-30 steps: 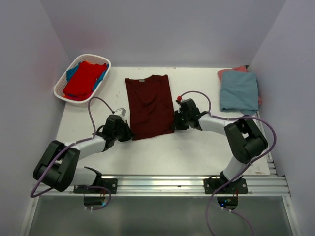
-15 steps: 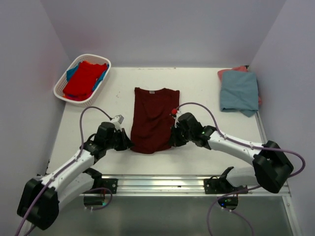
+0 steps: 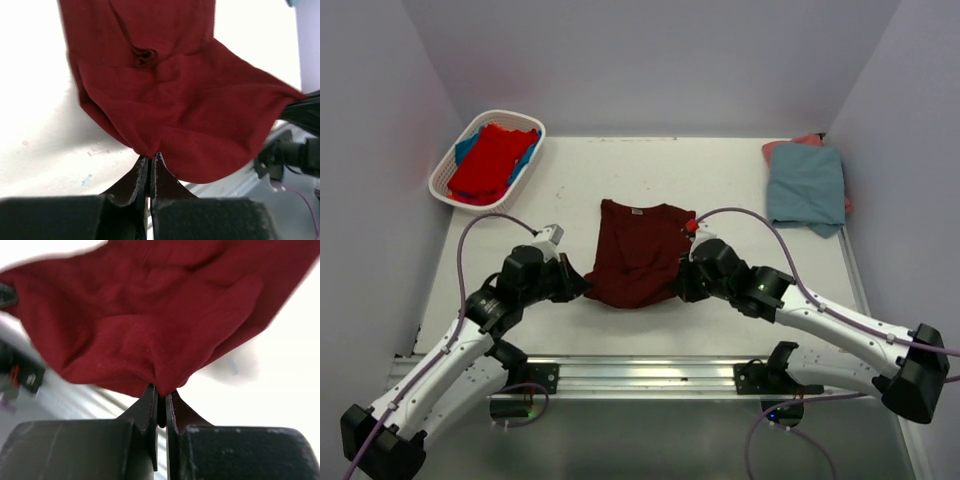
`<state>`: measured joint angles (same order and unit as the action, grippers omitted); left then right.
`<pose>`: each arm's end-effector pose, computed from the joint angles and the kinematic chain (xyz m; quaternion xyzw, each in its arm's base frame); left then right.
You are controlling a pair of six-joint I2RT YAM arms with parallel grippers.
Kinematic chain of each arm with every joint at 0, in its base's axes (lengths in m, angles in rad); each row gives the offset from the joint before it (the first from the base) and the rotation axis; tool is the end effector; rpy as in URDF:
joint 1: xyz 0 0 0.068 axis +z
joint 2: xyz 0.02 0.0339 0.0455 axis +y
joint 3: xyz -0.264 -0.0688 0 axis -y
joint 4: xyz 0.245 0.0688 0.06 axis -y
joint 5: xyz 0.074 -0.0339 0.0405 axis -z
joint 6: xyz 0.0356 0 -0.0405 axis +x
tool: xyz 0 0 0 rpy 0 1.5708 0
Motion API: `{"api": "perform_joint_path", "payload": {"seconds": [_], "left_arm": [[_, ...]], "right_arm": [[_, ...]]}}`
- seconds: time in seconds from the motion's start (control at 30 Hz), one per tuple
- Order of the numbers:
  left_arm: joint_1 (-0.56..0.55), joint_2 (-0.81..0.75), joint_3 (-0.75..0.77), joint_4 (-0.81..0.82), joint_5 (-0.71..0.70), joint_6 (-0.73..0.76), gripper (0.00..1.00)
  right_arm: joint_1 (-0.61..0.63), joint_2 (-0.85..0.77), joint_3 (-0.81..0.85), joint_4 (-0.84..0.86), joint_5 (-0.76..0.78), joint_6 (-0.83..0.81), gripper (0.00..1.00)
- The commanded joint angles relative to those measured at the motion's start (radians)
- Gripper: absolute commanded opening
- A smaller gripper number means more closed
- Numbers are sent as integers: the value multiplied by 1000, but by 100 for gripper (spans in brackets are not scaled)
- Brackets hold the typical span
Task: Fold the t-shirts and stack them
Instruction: Grab one side of the 2/3 rectangular tshirt with both arms, then fold the long partially folded tshirt into a neat square
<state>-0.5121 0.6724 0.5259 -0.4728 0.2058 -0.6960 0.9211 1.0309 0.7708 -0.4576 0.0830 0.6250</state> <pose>0.1300 -0.0814 0.2383 -0.0343 0.8848 -0.3339 0.3231 0.1348 0.1726 0.2629 -0.1172 0.9022 0.2616 0.3223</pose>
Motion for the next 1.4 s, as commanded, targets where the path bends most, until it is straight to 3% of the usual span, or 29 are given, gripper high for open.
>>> {"api": "perform_joint_path", "payload": {"seconds": [0.0,0.13,0.33,0.57,0.8,1.1,1.2,1.23,1.27,1.3,1.33,1.37], "left_arm": [[-2,70,36,78,-141,21,0],[10,258,60,282,-174,68,0],[49,466,178,428,-203,127,0],[98,616,298,528,-240,151,0],[133,853,411,623,-169,150,0],[233,1150,614,681,-80,158,0],[277,1234,696,668,-66,148,0],[287,1289,753,672,-59,145,0],[296,1314,773,683,-60,141,6],[308,1340,792,697,-65,113,23],[316,1340,799,715,-57,101,40],[320,1328,792,735,-51,92,68]], "right_arm": [[-4,55,84,-27,321,7,0],[-31,179,151,-12,431,-18,0],[-146,281,216,63,474,-39,0],[-264,385,255,149,440,-85,0],[-350,564,352,226,351,-122,0],[-458,842,567,286,256,-146,0],[-507,987,717,306,206,-131,0],[-521,1029,820,309,186,-122,14],[-548,1126,881,298,122,-125,35],[-559,1164,944,280,94,-128,61],[-568,1198,1040,231,71,-122,79],[-580,1206,1059,226,36,-125,85]]}}
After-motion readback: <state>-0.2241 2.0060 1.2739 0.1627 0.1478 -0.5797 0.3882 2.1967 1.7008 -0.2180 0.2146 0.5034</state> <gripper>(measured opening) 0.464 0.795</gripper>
